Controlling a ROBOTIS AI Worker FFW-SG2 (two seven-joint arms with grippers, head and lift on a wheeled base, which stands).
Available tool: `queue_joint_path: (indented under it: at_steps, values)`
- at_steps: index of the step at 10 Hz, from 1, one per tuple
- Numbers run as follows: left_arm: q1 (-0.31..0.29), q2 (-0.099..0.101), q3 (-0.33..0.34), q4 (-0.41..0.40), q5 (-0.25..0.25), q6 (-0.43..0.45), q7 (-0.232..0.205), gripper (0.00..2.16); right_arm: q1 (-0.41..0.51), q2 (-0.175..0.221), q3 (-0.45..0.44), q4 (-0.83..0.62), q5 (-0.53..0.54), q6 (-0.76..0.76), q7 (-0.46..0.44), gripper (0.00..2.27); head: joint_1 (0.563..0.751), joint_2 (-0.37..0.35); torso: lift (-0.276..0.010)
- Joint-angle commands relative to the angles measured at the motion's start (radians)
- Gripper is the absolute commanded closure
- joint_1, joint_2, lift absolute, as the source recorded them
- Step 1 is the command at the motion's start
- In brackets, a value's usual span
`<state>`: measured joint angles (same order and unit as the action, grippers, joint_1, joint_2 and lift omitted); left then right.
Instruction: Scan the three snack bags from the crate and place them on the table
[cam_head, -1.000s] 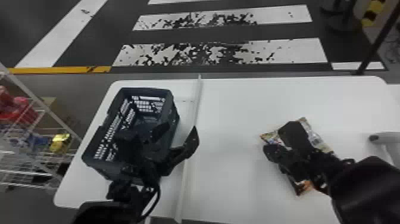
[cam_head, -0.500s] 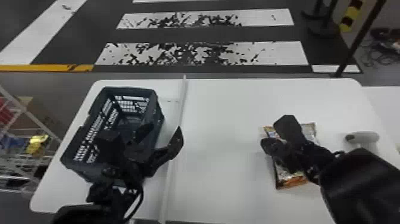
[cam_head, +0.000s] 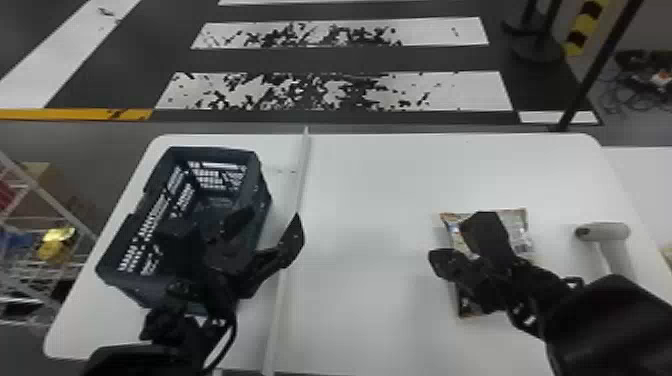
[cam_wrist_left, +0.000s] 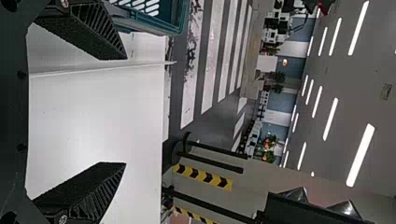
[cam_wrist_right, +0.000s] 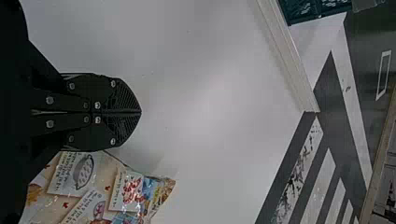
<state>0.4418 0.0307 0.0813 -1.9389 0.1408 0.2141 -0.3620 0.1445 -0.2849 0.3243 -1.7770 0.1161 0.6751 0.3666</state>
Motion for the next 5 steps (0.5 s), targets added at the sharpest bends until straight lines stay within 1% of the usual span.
queue_joint_path:
  at_steps: [1, 5]
  values:
    - [0.0, 0.0, -0.002, 0.002, 0.0, 0.0, 0.0, 0.06, 0.007, -0.007, -0.008, 0.001, -0.003, 0.008, 0.0, 2.25, 0.695, 0.091, -0.062]
    - [-0.003, 0.003, -0.003, 0.002, 0.0, 0.006, 0.0, 0.06, 0.012, -0.04, -0.037, 0.001, -0.006, 0.014, 0.008, 2.25, 0.695, 0.06, -0.062]
